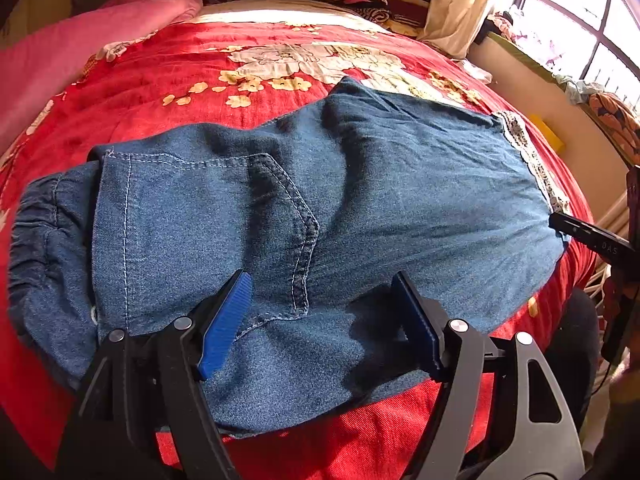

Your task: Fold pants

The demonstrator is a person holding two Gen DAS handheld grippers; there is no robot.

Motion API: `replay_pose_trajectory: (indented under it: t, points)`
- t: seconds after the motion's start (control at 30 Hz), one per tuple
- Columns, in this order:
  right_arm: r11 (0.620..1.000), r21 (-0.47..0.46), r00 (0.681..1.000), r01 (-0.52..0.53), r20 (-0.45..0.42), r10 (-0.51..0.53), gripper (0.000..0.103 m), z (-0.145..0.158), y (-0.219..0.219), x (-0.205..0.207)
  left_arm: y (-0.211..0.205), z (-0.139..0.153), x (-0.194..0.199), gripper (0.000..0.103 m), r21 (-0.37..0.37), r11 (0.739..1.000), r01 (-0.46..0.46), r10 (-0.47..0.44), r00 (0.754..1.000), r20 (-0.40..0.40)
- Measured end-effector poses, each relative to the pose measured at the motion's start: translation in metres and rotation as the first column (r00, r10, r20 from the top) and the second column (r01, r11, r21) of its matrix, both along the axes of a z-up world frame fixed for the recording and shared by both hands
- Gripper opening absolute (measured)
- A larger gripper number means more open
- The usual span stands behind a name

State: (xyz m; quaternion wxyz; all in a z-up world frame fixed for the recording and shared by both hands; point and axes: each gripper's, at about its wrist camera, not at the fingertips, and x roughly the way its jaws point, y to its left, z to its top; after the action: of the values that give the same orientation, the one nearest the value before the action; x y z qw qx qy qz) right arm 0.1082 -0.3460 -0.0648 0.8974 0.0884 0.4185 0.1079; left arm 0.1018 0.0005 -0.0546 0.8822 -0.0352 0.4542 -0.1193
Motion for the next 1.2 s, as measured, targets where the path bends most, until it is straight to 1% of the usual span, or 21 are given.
replay_pose_trajectory:
  t: [0.03, 0.07, 0.1, 0.17, 0.23, 0.3, 0.37, 0.47, 0.57, 0.63, 0.7, 0.77, 0.83, 0.93, 1.03, 1.2]
  points:
    - [0.999, 0.042, 1.0, -0.001, 0.024, 0.0, 0.048, 0.01, -0.004, -0.004, 0.001, 0.008, -0.003, 0.067, -0.012, 1.0, -0.003, 0.003, 1.0, 0.004]
    - [0.997, 0.072, 0.998, -0.008, 0.061, 0.004, 0.049, 0.02, -0.005, -0.007, 0.001, 0.018, -0.005, 0.07, -0.023, 1.0, -0.002, 0.003, 1.0, 0.024]
    - [0.996, 0.089, 0.995, -0.021, 0.095, 0.013, 0.05, 0.03, -0.005, -0.009, 0.001, 0.029, -0.006, 0.078, -0.027, 1.0, -0.003, 0.004, 0.999, 0.052]
    - [0.993, 0.101, 0.991, -0.059, 0.123, 0.047, 0.053, 0.045, 0.001, -0.005, -0.001, 0.05, -0.003, 0.079, -0.042, 0.999, 0.01, -0.006, 0.994, 0.105]
    - [0.991, 0.107, 0.989, -0.086, 0.133, 0.071, 0.054, 0.054, 0.009, 0.007, -0.008, 0.063, 0.008, 0.082, -0.045, 0.999, 0.03, -0.023, 0.99, 0.142]
    - [0.99, 0.093, 0.986, -0.107, 0.14, 0.093, 0.054, 0.062, 0.018, 0.022, -0.016, 0.067, 0.023, 0.082, -0.024, 0.999, 0.039, -0.035, 0.988, 0.147]
    - [0.986, 0.088, 0.983, -0.145, 0.129, 0.133, 0.054, 0.065, 0.029, 0.041, -0.022, 0.069, 0.04, 0.082, -0.057, 0.997, 0.054, -0.046, 0.989, 0.138]
    - [0.98, 0.09, 0.98, -0.178, 0.101, 0.169, 0.054, 0.063, 0.045, 0.07, -0.036, 0.064, 0.059, 0.082, -0.094, 0.991, 0.094, -0.084, 0.991, 0.104]
    - [0.966, 0.142, 0.976, -0.216, 0.056, 0.21, 0.054, 0.055, 0.058, 0.099, -0.05, 0.052, 0.075, 0.082, -0.069, 0.989, 0.134, -0.128, 0.989, 0.079]
    - [0.97, 0.127, 0.978, -0.207, 0.031, 0.204, 0.054, 0.049, 0.067, 0.115, -0.057, 0.04, 0.084, 0.082, -0.063, 0.986, 0.156, -0.153, 0.987, 0.051]
    - [0.966, 0.121, 0.973, -0.229, 0.007, 0.23, 0.054, 0.04, 0.076, 0.128, -0.061, 0.027, 0.091, 0.082, -0.051, 0.985, 0.166, -0.165, 0.986, 0.021]
    - [0.967, 0.126, 0.973, -0.22, -0.038, 0.226, 0.054, 0.029, 0.08, 0.142, -0.061, 0.014, 0.096, 0.082, -0.034, 0.987, 0.156, -0.156, 0.988, -0.017]
    - [0.979, 0.091, 0.98, -0.18, -0.07, 0.187, 0.054, 0.02, 0.078, 0.151, -0.059, 0.004, 0.099, 0.082, -0.027, 0.988, 0.15, -0.151, 0.988, -0.041]
    - [0.989, 0.047, 0.988, -0.139, -0.062, 0.142, 0.052, 0.016, 0.071, 0.158, -0.055, -0.002, 0.097, 0.082, -0.01, 0.988, 0.156, -0.156, 0.987, -0.03]
    - [0.989, 0.081, 0.989, -0.121, -0.078, 0.127, 0.052, 0.009, 0.061, 0.164, -0.052, -0.004, 0.097, 0.082, -0.024, 0.987, 0.16, -0.16, 0.987, -0.026]
    - [0.991, 0.06, 0.989, -0.117, -0.08, 0.121, 0.052, 0.001, 0.064, 0.167, -0.052, -0.005, 0.096, 0.082, -0.029, 0.986, 0.162, -0.163, 0.987, -0.016]
